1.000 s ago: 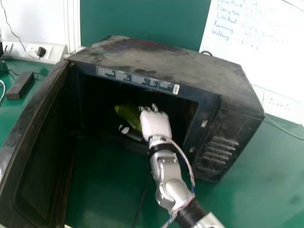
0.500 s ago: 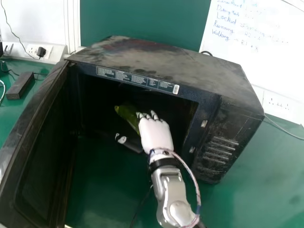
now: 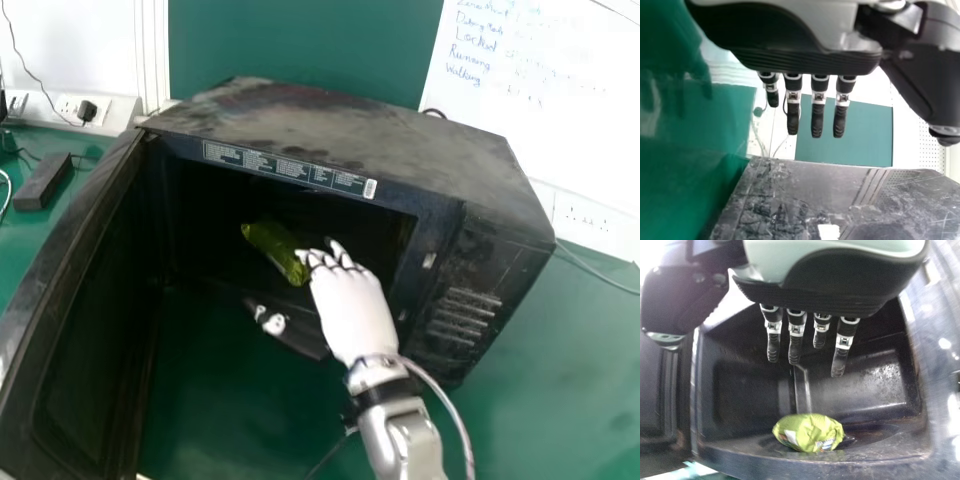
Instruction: Put biscuit inside oven
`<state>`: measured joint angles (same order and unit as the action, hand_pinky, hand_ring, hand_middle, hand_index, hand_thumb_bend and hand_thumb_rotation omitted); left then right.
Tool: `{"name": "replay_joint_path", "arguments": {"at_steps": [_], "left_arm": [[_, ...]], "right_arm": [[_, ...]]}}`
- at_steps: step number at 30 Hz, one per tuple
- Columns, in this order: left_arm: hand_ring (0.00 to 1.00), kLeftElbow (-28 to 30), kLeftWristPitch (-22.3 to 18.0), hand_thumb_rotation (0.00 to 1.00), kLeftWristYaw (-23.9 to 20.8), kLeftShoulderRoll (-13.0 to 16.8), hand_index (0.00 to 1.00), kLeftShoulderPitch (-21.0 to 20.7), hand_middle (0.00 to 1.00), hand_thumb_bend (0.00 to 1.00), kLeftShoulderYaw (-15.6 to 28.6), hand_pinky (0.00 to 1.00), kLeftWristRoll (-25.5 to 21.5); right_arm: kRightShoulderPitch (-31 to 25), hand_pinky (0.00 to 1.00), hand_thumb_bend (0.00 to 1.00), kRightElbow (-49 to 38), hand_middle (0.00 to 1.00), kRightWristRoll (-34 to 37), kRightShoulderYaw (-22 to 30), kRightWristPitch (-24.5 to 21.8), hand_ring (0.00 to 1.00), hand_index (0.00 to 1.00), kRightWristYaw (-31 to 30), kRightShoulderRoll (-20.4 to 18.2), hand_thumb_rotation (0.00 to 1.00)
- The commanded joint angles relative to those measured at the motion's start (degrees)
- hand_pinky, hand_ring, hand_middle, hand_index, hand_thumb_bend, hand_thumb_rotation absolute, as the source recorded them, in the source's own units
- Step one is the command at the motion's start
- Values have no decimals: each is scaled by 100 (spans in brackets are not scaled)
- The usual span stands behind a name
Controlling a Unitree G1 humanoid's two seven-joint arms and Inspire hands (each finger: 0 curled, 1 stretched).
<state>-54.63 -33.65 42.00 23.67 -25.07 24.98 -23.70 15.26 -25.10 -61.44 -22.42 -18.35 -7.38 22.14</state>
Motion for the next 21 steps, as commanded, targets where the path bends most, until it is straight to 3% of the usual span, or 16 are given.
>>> {"name": "replay_joint_path", "arguments": {"at_steps": [1,9,13,16,21], "left_arm": [[83,-152,129,57,-21,-119,81,245,84,78,-32,79,38],[83,-123,124,58,-53,-124,81,256,84,78,-49,78,58],[83,-139,121,58,-38,-125,82,244,84,76,-46,78,50],[83,-131,142,57,-78,-132,82,245,84,77,-49,78,57],[83,-162,108,58,-73,-116,82,237,84,77,-57,78,72]], "right_arm": [[-352,75,87,-335,88,104,190,155,86,87,-46,45,64],[-1250,75,87,-1031,89,445,664,603,86,87,51,-77,61],[-1586,79,86,-1337,89,1286,1020,794,87,88,-113,-226,60],[-1826,76,87,-1530,87,1905,1304,873,85,87,-266,-272,64],[-2197,77,86,-1986,89,2653,1747,551,86,88,-799,-289,66]]}}
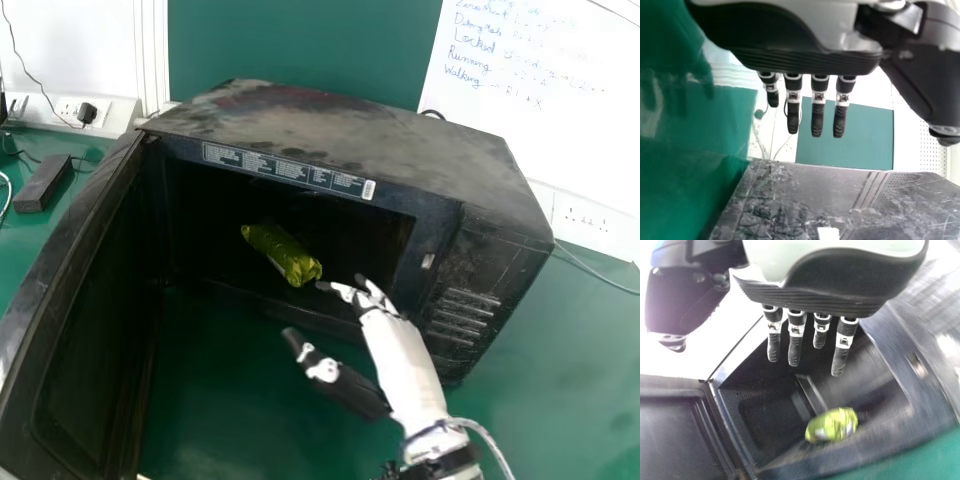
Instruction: Put biscuit inside oven
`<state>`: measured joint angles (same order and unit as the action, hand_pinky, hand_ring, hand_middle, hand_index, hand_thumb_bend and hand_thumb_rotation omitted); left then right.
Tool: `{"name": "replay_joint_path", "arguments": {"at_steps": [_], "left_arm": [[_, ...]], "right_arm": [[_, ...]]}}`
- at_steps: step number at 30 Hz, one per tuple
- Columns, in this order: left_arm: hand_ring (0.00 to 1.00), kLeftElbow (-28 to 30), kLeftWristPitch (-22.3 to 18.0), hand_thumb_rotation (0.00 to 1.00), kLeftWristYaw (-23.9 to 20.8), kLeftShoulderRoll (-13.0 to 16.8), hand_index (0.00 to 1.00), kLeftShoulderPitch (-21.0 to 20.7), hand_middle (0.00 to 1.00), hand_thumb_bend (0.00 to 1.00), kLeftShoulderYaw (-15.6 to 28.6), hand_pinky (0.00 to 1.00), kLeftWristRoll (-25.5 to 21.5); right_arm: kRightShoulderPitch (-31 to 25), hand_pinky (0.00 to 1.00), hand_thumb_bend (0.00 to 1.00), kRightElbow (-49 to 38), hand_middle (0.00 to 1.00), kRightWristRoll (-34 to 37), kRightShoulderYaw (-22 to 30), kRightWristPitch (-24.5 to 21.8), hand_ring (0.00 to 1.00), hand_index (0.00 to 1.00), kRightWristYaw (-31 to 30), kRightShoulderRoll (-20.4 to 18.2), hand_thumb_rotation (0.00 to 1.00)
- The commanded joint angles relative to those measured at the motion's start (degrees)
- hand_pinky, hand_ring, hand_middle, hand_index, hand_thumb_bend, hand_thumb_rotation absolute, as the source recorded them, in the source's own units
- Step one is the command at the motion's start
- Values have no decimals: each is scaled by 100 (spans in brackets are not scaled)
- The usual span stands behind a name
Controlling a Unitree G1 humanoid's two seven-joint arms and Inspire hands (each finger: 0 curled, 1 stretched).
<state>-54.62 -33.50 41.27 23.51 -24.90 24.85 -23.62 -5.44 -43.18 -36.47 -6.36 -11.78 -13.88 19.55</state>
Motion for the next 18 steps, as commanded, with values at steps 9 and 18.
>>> {"name": "replay_joint_path", "arguments": {"at_steps": [9,18], "left_arm": [[83,-201,152,57,1,-71,82,192,85,78,-35,78,51],[83,-296,74,58,90,-39,82,159,84,76,-25,78,53]], "right_arm": [[-406,71,89,-732,86,1091,899,-745,81,88,-840,19,71],[-377,73,82,-1043,86,3657,2511,-1601,81,88,-1699,191,56]]}}
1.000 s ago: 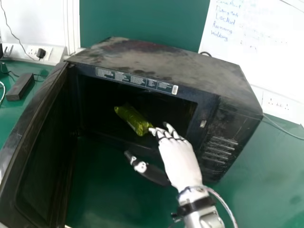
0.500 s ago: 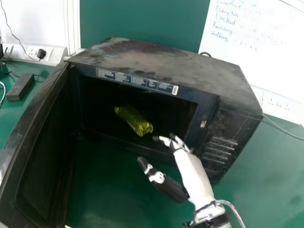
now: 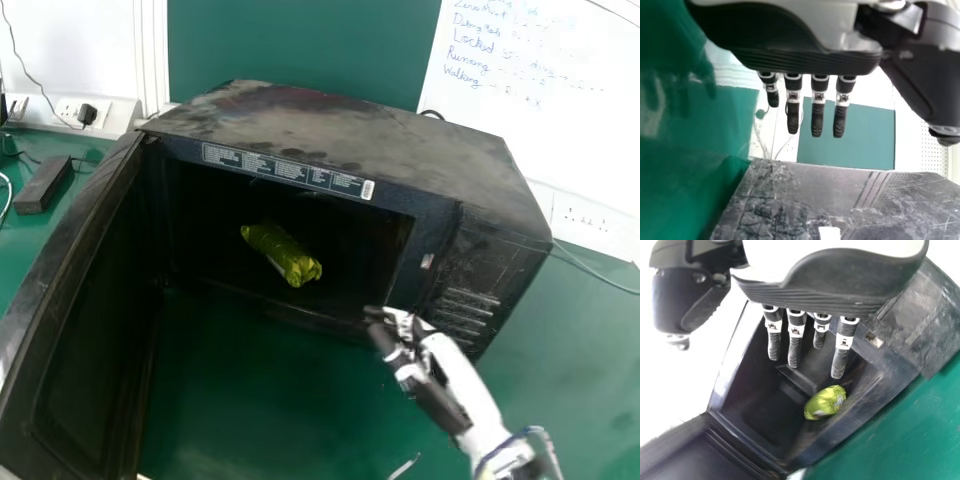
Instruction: Put biscuit inside oven
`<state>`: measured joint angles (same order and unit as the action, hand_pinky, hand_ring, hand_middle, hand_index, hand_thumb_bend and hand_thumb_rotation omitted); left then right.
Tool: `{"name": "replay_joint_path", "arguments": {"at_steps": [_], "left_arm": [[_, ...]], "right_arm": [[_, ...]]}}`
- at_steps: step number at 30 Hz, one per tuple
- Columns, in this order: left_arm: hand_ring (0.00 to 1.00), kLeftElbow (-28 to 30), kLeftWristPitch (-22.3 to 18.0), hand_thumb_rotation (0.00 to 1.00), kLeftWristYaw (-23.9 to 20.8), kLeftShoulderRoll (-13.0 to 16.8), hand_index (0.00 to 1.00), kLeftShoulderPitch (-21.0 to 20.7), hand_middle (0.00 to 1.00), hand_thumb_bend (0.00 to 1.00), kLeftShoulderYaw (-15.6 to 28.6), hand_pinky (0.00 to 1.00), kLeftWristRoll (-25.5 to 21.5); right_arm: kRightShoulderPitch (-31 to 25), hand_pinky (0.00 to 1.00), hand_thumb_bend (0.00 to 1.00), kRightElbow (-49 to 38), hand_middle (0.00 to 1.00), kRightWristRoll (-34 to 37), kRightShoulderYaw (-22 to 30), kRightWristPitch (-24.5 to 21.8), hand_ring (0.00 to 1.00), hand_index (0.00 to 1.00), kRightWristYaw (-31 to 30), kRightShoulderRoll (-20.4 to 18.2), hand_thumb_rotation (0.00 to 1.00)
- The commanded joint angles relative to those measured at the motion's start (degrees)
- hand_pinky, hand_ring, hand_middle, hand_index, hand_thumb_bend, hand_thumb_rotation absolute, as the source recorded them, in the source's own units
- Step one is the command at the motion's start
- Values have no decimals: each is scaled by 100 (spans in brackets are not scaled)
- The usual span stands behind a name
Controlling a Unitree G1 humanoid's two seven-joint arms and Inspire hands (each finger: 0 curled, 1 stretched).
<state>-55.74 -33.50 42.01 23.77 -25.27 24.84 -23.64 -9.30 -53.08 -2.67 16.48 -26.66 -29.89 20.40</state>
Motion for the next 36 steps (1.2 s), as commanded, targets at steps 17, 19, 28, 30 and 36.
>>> {"name": "replay_joint_path", "arguments": {"at_steps": [17,19,28,30,36], "left_arm": [[80,-318,-103,56,285,-50,82,152,81,74,63,77,-57],[79,-344,-152,56,338,-46,82,148,81,73,83,76,-62],[72,-473,-469,57,364,-73,80,103,75,70,194,69,-115],[70,-517,-560,57,455,-91,79,81,74,70,260,67,-189],[64,-380,-837,54,635,-271,74,28,68,66,496,58,-543]], "right_arm": [[-326,62,80,1246,76,2872,2143,90,72,80,-745,953,74],[-401,59,80,1314,73,2906,2212,151,68,77,-711,983,79],[-720,45,68,1565,60,2625,2365,261,53,63,-339,1058,91],[-765,43,64,1662,57,2556,2361,318,50,62,-235,1035,94],[-743,32,56,2143,47,2616,2397,372,40,52,99,907,100]]}}
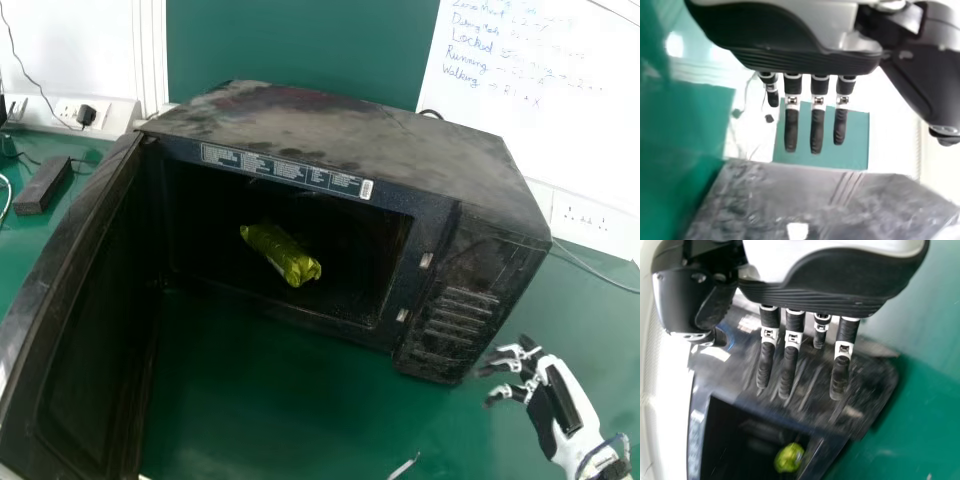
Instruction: Put biscuit inside oven
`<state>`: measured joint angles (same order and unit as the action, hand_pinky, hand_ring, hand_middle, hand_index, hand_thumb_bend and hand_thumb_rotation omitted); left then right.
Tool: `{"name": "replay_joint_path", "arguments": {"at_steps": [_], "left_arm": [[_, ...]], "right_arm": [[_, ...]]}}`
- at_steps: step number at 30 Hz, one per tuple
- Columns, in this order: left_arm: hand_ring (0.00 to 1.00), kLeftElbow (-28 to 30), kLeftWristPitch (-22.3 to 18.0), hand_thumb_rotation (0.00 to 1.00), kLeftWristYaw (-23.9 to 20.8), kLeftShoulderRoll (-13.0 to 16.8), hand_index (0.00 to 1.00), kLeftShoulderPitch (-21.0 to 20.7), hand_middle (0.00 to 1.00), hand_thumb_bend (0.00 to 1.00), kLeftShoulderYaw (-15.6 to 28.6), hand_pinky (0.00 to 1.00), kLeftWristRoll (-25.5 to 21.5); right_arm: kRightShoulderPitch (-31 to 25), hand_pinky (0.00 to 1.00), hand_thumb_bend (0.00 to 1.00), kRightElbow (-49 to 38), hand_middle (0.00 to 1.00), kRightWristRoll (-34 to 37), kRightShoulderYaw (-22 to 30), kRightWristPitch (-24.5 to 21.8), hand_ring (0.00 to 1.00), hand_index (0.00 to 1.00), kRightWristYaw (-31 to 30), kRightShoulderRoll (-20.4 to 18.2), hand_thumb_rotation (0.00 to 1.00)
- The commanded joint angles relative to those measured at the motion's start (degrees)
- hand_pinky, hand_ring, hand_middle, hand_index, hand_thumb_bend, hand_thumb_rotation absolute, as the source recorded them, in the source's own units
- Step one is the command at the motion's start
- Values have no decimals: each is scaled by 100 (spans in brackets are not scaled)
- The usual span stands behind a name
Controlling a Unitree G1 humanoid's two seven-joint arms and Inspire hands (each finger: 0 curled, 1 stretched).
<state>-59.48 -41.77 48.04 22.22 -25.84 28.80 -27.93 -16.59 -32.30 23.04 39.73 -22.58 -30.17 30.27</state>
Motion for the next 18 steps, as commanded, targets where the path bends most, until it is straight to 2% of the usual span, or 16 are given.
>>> {"name": "replay_joint_path", "arguments": {"at_steps": [1,6,11,18], "left_arm": [[63,53,12,53,77,-149,73,73,67,68,131,57,-191],[61,434,301,55,637,-169,69,60,66,66,152,54,-527],[57,1114,527,55,688,-271,66,251,63,70,45,49,-544],[54,1939,956,55,1193,-518,65,464,61,68,-41,48,-905]], "right_arm": [[8,31,56,73,45,74,82,-157,38,50,277,-112,99],[143,29,54,-84,37,-42,-7,-749,32,46,1246,-352,99],[437,25,52,-39,33,-132,-194,-1056,27,42,2028,-665,99],[733,22,51,154,31,-176,-373,-1279,23,42,2514,-885,92]]}}
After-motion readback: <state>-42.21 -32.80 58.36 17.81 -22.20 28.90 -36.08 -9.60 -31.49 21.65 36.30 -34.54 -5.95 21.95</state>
